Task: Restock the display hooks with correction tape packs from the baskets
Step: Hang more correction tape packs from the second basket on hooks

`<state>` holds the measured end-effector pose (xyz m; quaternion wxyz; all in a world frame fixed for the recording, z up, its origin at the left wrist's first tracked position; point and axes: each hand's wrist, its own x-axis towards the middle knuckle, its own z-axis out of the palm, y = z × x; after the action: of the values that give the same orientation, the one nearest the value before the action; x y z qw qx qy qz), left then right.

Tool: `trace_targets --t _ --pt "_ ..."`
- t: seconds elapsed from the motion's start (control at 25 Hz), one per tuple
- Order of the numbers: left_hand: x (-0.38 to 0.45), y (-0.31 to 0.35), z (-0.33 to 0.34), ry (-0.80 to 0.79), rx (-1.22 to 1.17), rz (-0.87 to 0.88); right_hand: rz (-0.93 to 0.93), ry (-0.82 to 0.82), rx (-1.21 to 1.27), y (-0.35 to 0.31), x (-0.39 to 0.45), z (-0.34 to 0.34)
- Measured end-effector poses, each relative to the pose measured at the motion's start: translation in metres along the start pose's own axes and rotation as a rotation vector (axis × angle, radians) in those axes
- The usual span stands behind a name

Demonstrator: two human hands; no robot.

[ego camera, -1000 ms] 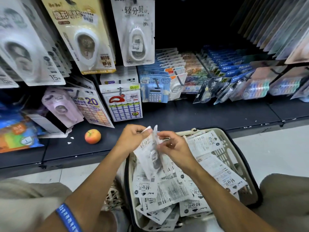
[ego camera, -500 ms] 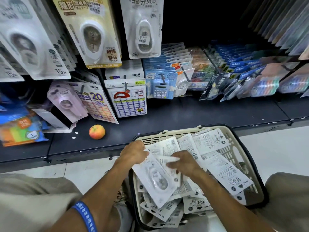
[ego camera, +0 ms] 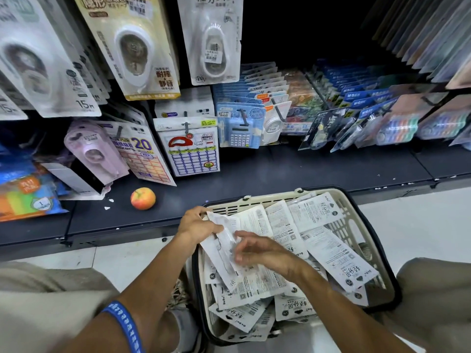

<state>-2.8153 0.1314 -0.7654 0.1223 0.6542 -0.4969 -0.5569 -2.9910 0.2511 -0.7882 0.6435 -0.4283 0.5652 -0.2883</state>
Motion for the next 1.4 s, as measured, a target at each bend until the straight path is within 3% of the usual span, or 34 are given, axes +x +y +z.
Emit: trace_targets --t 0.12,0.24,0.32,0.48,0.6,0.64,0.72,0.8,0.92,1.04,1.2,1.28,1.36,1.4 --pt "-0.004 0.015 -0.001 -0.117 -0.071 0.129 0.066 0.241 0.194 -0.010 0.003 -0.015" --pt "-0.013 0.036 0.006 -0.057 -0.284 0.242 0.046 0.195 0.432 -0.015 0.008 -0.013" --pt "-0.017 0.038 0.011 -0.012 -0.491 0.172 0.006 0.263 0.512 -0.025 0.013 -0.007" --pt "-0.019 0.020 0.014 -0.124 -0.195 0.060 0.079 0.181 -0.078 -0.031 0.012 -0.016" --pt "-0.011 0.017 0.004 -0.012 -0.189 0.032 0.296 0.551 -0.800 -0.010 0.000 -0.052" --pt "-0.007 0.017 0.001 0.029 -0.209 0.016 0.391 0.613 -0.837 -0.003 -0.006 -0.061" --pt "-0.003 0.016 0.000 0.060 -0.220 -0.042 0.471 0.568 -0.640 0.000 -0.012 -0.064" --pt "-0.001 0.011 0.006 0.047 -0.187 -0.069 0.355 0.637 -0.559 -0.011 -0.012 -0.054" --pt "-0.003 0.009 0.016 0.060 -0.080 -0.021 0.074 0.654 -0.778 -0.032 -0.005 -0.019" --pt "-0.007 0.009 0.024 0.055 -0.036 0.011 -0.093 0.582 -0.383 -0.039 -0.001 0.015" --pt "-0.015 0.005 0.009 -0.092 -0.154 -0.074 -0.172 0.260 -0.252 -0.034 0.001 0.042" --pt "-0.011 -0.004 0.001 -0.033 -0.085 -0.044 -0.172 0.125 0.024 -0.032 0.001 0.039" --pt "-0.009 -0.005 -0.005 0.073 -0.027 -0.024 -0.085 0.239 0.379 -0.024 0.006 0.029" --pt "-0.008 -0.002 -0.008 0.101 0.004 -0.009 -0.022 0.366 0.355 -0.017 0.009 0.025"
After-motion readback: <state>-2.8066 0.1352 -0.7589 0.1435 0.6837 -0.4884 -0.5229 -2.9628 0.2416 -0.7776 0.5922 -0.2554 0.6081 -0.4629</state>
